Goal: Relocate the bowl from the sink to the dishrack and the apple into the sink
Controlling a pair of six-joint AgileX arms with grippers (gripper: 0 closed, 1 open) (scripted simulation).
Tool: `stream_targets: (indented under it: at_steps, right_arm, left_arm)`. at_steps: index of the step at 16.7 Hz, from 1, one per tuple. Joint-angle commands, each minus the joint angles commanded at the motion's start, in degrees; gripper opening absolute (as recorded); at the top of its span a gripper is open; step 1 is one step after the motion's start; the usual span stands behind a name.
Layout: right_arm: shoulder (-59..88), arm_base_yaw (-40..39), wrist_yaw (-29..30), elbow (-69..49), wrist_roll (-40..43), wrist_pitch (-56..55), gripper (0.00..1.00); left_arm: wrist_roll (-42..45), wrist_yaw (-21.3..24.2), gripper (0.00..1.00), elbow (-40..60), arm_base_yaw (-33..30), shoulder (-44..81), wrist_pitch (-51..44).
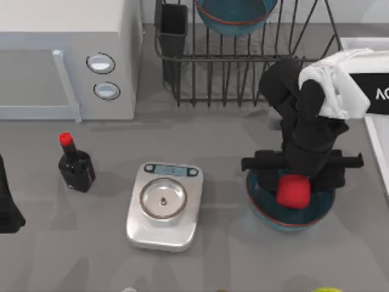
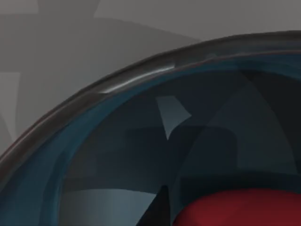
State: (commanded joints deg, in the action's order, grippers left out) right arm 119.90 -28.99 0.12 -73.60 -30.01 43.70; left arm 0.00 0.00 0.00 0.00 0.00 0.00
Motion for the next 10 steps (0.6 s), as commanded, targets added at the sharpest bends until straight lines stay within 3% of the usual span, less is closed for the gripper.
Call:
stream_targets:
  at_steps: [6,10]
  right_arm:
    - [0.0,0.0,0.0,0.0,0.0,0.0,0.0]
    - [-5.1,-0.4,1.5,-3.3,0.1,5.8,0.0]
  left_arm:
    - [0.0,0.0,1.0,0.0,0.0,0.0,0.0]
    - [0.0,0.0,1.0,0.0,0.0,0.0,0.0]
